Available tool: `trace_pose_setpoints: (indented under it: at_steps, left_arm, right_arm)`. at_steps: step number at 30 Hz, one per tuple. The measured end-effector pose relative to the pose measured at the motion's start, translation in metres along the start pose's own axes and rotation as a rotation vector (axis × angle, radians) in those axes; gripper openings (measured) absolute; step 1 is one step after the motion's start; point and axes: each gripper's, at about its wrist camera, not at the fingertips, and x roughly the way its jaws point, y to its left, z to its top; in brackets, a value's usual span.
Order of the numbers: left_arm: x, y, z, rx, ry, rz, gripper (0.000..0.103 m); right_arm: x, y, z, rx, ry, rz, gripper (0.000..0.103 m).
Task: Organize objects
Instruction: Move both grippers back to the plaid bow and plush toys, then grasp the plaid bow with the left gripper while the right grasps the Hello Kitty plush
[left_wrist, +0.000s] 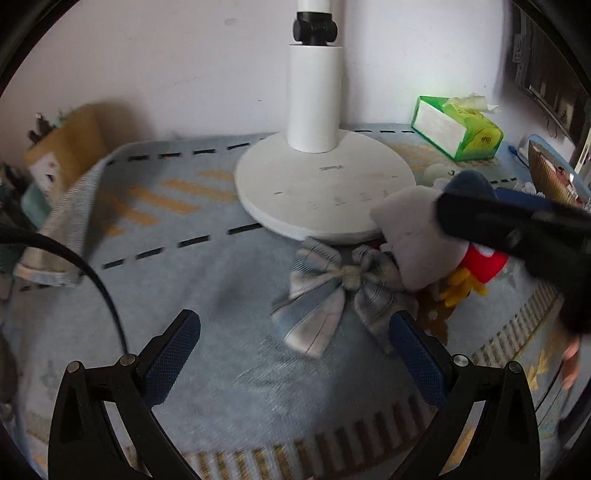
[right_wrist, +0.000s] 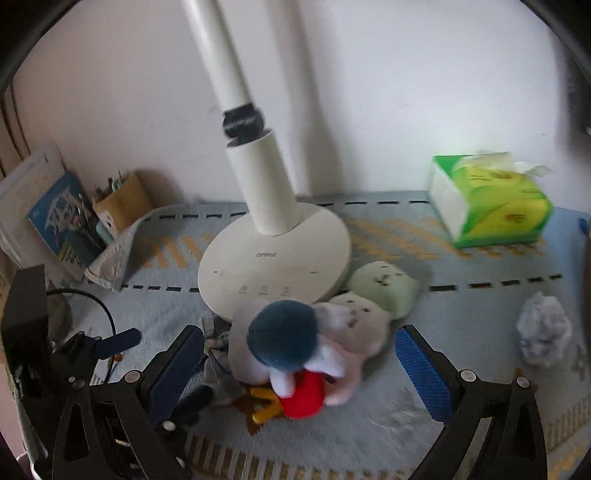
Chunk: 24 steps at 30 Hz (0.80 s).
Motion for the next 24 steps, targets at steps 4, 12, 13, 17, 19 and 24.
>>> trace_pose_setpoints:
  at_steps: [4, 12, 13, 17, 19, 24]
  left_arm:
    - [0.012, -0.002, 0.008, -0.013, 0.014, -0.023, 0.103]
    - [0.021, -0.005, 0.013, -0.014, 0.018, -0.016, 0.103]
    - [0.021, -0.004, 0.013, -0.016, 0.018, -0.016, 0.103]
    - [0.014, -0.003, 0.014, -0.026, -0.029, -0.030, 0.039]
    - [0.011, 0.000, 0.013, -0.046, -0.044, -0.064, 0.039]
    - [0.008, 0.002, 0.012, -0.057, -0.049, -0.077, 0.039]
  right_arm:
    - [0.014, 0.010, -0.001, -0.039, 0.012, 0.006, 0.103]
    - [0.009, 0.001, -0.005, -0.010, -0.045, 0.033, 0.043]
    - [0.008, -0.004, -0.006, 0.022, -0.050, 0.052, 0.043]
    - [-0.011, -0.015, -0.004, 0.082, -0.090, 0.081, 0.043]
    - [-0.026, -0.021, -0.001, 0.099, -0.116, 0.085, 0.043]
    - [-0.052, -0.036, 0.000, 0.140, -0.149, 0.092, 0.043]
